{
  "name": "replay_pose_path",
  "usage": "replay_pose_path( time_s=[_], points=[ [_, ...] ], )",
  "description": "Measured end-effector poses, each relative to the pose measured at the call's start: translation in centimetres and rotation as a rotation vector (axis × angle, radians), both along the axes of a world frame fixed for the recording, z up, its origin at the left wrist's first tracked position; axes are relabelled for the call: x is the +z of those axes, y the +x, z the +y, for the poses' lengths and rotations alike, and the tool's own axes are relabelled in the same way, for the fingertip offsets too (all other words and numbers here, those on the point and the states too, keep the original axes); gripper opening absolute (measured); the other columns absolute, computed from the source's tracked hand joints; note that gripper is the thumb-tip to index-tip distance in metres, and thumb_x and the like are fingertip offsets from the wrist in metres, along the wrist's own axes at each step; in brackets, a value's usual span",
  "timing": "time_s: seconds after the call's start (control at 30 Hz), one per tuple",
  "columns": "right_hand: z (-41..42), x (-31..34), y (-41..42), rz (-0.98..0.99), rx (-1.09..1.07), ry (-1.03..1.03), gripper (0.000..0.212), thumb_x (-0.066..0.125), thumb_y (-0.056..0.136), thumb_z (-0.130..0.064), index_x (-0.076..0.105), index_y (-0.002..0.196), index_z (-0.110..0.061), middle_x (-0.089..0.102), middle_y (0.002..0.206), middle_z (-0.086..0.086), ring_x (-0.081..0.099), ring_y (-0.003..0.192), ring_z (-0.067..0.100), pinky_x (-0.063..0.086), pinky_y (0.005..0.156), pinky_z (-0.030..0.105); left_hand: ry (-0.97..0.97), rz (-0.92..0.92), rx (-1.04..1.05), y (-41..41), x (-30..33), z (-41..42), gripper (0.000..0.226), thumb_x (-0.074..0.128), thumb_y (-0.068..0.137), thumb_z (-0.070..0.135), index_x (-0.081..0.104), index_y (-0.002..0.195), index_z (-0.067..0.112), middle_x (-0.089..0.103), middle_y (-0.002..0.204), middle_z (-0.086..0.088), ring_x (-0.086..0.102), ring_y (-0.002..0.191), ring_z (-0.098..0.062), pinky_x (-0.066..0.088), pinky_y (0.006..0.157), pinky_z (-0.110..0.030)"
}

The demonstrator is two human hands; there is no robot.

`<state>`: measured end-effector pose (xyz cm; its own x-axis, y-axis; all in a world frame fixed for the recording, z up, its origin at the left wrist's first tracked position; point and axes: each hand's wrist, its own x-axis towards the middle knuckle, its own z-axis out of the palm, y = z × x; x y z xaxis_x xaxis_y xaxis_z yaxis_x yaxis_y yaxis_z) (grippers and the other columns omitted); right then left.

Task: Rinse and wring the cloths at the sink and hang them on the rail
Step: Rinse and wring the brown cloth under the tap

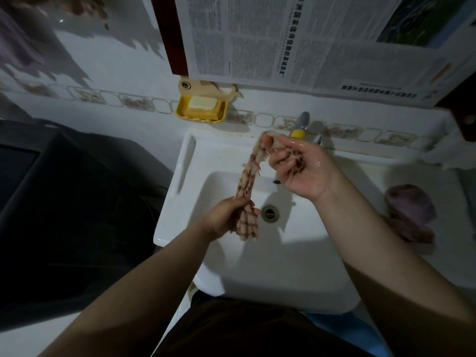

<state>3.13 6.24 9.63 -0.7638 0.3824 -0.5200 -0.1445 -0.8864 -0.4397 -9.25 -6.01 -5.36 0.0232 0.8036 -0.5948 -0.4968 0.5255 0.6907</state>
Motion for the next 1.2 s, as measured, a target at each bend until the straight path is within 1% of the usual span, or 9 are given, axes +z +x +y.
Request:
replay_pose_path(
  time_s=[0.1, 0.23, 0.4, 0.47, 0.57, 0.7, 0.87, 1.07, 1.2],
  points=[
    [-0.4, -0.7, -1.3, -0.008, 0.001, 0.003, 0.028, 0.057, 0.082, -0.017, 0.053, 0.109, -0.013, 0.065, 0.089, 0.002, 0.051, 0.051, 0.004, 0.037, 0.034, 0.010, -0.079, -0.241, 0.086, 0.8, 0.1, -0.2, 0.037, 0.056, 0.083, 0.047, 0.058, 0.095, 0.012, 0.070, 0.083, -0.007, 0.068, 0.078, -0.023, 0.053, 0.073, -0.034],
    [-1.2, -1.3, -2.3, -0.079, 0.076, 0.144, 0.020, 0.048, 0.097, -0.018, 0.055, 0.114, -0.024, 0.063, 0.090, 0.007, 0.050, 0.052, 0.009, 0.034, 0.035, 0.012, -0.072, -0.439, 0.275, 1.5, 1.3, 0.3, 0.080, 0.041, 0.082, 0.069, 0.047, 0.135, 0.010, 0.063, 0.107, -0.012, 0.063, 0.096, -0.026, 0.054, 0.084, -0.039],
    [-4.2, -1.1, -0.6, -0.236, 0.581, 0.628, 0.035, 0.052, 0.095, -0.007, 0.053, 0.124, -0.028, 0.063, 0.095, 0.010, 0.051, 0.060, 0.013, 0.035, 0.042, 0.019, 0.178, -0.701, 0.388, 0.1, 4.1, 0.9, 0.101, 0.017, 0.073, 0.088, 0.072, 0.103, 0.008, 0.070, 0.102, -0.016, 0.068, 0.094, -0.031, 0.056, 0.081, -0.040],
    [-4.4, -1.4, 0.5, -0.347, 0.859, 0.907, 0.046, 0.054, 0.095, -0.012, 0.042, 0.135, -0.029, 0.067, 0.102, 0.010, 0.054, 0.068, 0.016, 0.042, 0.052, 0.025, 0.110, -0.683, 0.399, -1.2, 4.5, 1.3, 0.099, 0.023, 0.076, 0.087, 0.066, 0.106, 0.003, 0.067, 0.106, -0.017, 0.066, 0.098, -0.033, 0.053, 0.087, -0.043],
    [-3.9, -2.2, 1.8, -0.547, 1.045, 1.113, 0.065, 0.062, 0.091, -0.022, 0.026, 0.143, -0.037, 0.062, 0.114, 0.014, 0.060, 0.078, 0.021, 0.048, 0.062, 0.030, 0.047, -0.568, 0.443, -2.4, 5.2, 1.8, 0.055, 0.047, 0.086, 0.068, 0.059, 0.091, 0.014, 0.060, 0.090, -0.004, 0.060, 0.085, -0.020, 0.049, 0.083, -0.036],
    [-3.0, -2.0, 2.0, -0.615, 0.655, 1.224, 0.044, 0.076, 0.078, -0.022, 0.047, 0.106, -0.038, 0.050, 0.119, 0.003, 0.056, 0.079, 0.011, 0.049, 0.067, 0.031, 0.184, -0.284, 0.139, -2.9, 5.8, 1.3, 0.034, 0.060, 0.086, 0.048, 0.054, 0.096, 0.016, 0.058, 0.089, -0.002, 0.059, 0.072, -0.010, 0.051, 0.071, -0.027],
    [-2.2, -1.3, 0.7, -0.369, 0.432, 1.051, 0.043, 0.071, 0.076, 0.009, 0.055, 0.101, -0.022, 0.053, 0.114, 0.011, 0.062, 0.075, 0.032, 0.054, 0.069, 0.049, 0.347, -0.167, -0.476, -3.3, 8.5, 1.1, 0.071, 0.082, 0.070, 0.033, 0.049, 0.127, 0.005, 0.065, 0.115, -0.010, 0.062, 0.108, -0.019, 0.050, 0.092, -0.028],
    [-1.9, -2.6, 0.5, -0.484, 0.299, 1.223, 0.046, 0.055, 0.086, 0.009, 0.056, 0.108, -0.031, 0.049, 0.128, 0.010, 0.061, 0.086, 0.028, 0.054, 0.071, 0.032, 0.171, 0.071, -0.389, -3.3, 9.8, 1.4, 0.036, 0.059, 0.087, -0.007, 0.055, 0.119, 0.009, 0.066, 0.095, -0.005, 0.067, 0.089, -0.016, 0.055, 0.084, -0.030],
    [-3.6, -4.3, 2.3, -0.828, 0.656, 1.852, 0.095, 0.060, 0.080, -0.005, 0.004, 0.148, -0.043, -0.004, 0.157, -0.009, 0.018, 0.142, 0.027, 0.034, 0.107, 0.039, -0.046, -0.068, -0.322, -3.7, 10.1, 1.4, 0.028, 0.052, 0.093, 0.003, 0.056, 0.119, 0.014, 0.067, 0.085, -0.004, 0.066, 0.082, -0.018, 0.050, 0.093, -0.051]
  ],
)
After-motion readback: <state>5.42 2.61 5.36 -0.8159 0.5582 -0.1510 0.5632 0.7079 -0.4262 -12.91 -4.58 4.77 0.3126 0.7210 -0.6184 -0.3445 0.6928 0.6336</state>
